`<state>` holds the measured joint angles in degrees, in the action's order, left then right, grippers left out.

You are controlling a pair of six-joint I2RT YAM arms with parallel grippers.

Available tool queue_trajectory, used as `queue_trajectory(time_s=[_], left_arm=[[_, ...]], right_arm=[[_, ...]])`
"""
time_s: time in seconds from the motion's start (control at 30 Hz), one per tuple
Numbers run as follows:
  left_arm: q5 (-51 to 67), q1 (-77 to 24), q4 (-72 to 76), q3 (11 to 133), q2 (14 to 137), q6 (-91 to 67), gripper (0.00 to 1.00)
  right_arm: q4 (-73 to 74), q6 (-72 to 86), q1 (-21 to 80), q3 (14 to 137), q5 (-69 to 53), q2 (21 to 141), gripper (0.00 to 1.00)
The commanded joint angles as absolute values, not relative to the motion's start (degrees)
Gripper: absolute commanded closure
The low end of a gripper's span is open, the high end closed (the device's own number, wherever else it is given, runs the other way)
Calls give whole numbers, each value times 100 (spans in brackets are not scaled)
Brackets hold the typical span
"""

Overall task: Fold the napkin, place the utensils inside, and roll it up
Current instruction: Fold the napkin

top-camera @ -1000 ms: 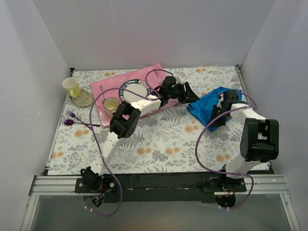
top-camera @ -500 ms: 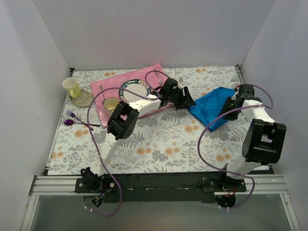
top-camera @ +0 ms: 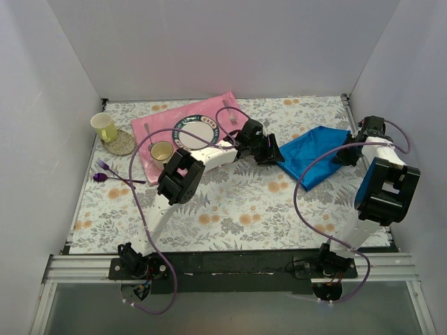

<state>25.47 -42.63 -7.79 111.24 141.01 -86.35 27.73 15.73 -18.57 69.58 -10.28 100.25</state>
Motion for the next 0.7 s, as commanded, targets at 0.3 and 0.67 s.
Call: queue_trajectory(time_s=[0.3, 0.67], left_arm=[[2346, -4193, -1380, 11048, 13324, -8446, 47], [2514, -4122, -1319, 11136, 13483, -8666, 51]], right_arm=[[2469, 1643, -2144, 7128, -423, 10661, 80], [2628, 1485, -1260, 6733, 226, 9502, 61]])
